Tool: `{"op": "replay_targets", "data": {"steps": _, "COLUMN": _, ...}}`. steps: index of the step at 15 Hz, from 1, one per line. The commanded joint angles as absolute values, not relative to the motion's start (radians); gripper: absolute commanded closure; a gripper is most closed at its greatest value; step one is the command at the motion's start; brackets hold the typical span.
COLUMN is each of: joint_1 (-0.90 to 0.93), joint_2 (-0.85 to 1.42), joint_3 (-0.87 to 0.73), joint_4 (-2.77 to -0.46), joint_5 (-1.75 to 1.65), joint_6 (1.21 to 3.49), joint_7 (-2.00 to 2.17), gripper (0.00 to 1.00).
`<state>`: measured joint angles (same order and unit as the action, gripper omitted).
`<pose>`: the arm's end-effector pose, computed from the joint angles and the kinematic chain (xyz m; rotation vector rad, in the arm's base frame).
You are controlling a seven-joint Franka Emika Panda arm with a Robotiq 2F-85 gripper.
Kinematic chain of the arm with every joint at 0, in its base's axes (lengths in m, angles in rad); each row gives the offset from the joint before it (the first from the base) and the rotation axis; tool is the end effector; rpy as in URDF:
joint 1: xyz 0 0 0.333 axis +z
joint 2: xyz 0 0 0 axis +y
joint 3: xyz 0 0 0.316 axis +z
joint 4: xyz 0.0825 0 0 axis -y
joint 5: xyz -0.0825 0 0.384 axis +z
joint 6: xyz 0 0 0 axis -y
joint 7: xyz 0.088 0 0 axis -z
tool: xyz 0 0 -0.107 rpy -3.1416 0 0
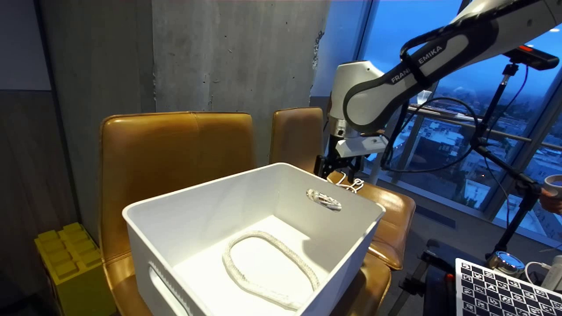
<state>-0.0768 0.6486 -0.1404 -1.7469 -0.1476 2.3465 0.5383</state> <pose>0.6470 -0.1373 0.2017 2.8064 -0.9038 -0.0226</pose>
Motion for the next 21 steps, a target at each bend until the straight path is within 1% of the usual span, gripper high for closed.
{"op": "replay_targets", "data": {"steps": 1, "joint_1": -0.031, "joint_2": 0.691, "joint_3": -0.154, "joint_4": -1.68, "joint_5": -0.125, "joint_6": 2.325, "joint_7": 0.487, "gripper": 0.0}}
{"op": "replay_targets", "data": {"steps": 6, "joint_1": 0.005, "joint_2": 0.749, "joint_3": -0.164, "joint_4": -1.661, "joint_5": -0.136, "joint_6": 2.342, "joint_7": 0.475, "gripper": 0.0}}
{"op": "replay_targets", "data": {"steps": 13, "joint_1": -0.016, "joint_2": 0.856, "joint_3": -0.21, "joint_4": -1.575, "joint_5": -0.139, "joint_6": 2.345, "joint_7": 0.433, "gripper": 0.0}}
{"op": "replay_targets", "data": {"steps": 21, "joint_1": 0.002, "joint_2": 0.915, "joint_3": -0.201, "joint_4": -1.545, "joint_5": -0.126, "joint_6": 2.34, "joint_7": 0.425, "gripper": 0.0}}
